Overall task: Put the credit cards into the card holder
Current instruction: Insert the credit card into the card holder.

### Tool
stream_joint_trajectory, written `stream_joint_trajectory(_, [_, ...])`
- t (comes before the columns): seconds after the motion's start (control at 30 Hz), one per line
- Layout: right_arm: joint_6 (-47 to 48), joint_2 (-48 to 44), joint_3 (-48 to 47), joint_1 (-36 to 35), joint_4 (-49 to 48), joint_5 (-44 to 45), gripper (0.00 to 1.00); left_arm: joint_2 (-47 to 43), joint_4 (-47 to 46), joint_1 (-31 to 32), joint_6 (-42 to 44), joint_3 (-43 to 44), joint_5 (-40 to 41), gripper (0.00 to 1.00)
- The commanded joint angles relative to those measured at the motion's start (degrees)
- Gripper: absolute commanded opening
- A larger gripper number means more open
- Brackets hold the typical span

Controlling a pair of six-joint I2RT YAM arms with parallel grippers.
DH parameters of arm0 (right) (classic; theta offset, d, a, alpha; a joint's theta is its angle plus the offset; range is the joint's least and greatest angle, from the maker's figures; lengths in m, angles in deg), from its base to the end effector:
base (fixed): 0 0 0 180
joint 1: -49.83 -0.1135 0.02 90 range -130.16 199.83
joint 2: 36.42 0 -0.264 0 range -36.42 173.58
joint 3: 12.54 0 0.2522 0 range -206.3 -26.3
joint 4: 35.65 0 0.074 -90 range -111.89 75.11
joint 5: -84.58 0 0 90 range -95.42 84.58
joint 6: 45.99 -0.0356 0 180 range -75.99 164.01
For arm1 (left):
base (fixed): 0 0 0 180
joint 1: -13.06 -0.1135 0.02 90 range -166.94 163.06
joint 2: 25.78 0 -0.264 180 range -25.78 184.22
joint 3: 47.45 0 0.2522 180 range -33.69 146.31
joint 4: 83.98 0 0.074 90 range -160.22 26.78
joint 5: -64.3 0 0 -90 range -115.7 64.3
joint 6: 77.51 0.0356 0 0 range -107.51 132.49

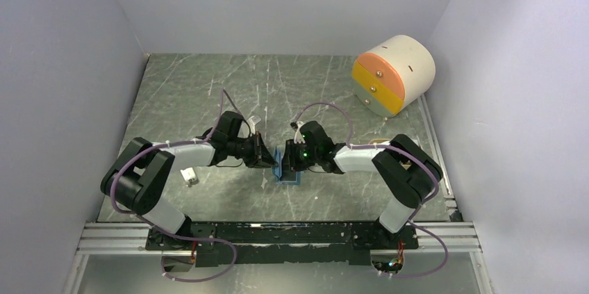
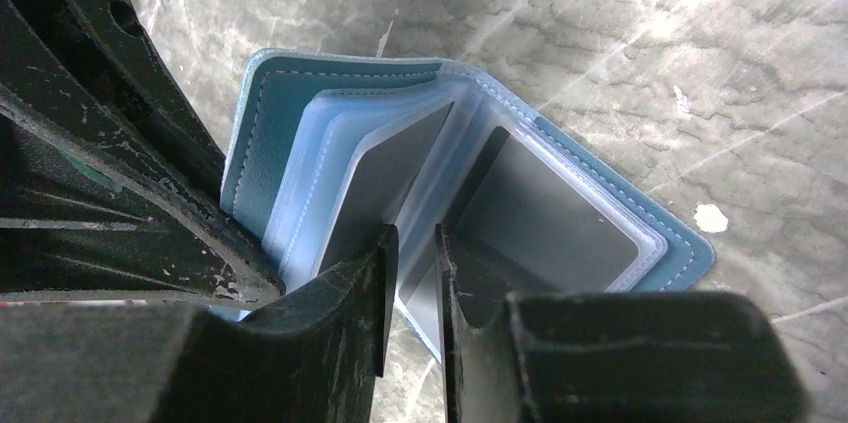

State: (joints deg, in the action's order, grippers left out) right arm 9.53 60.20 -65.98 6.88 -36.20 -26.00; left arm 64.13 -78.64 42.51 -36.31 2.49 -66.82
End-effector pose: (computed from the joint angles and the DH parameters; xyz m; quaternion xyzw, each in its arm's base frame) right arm 0.2208 0.2226 0.1305 -0.1381 0.8933 0.3748 0.2061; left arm 0.2356 -0.1599 0.1438 -0.0139 0.8761 -0.4766 0.0712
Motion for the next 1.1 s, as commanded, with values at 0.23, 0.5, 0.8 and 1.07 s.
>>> stream_joint_trajectory(0.23, [3.17,-5.28,0.27,-0.42,12.14,8.49,0.38,1.54,11.5,1.43,3.45,1.08,10.91,0.09])
stream_joint_trajectory(0.5, [3.42,-10.48,-1.15,-0.28,18.22,14.17,0.39,1.81,11.04,1.8,3.04,0.94,11.01,0.09])
stream_joint_trajectory(0.8, [4.37,-13.11,-3.7,0.07,24.4,19.81,0.4,1.21,11.88,1.84,3.01,1.08,10.9,0.09])
stream_joint_trajectory(1.07, [5.6,-14.73,-6.77,0.37,28.69,23.09,0.4,-0.8,13.17,1.7,2.92,1.3,10.01,0.09])
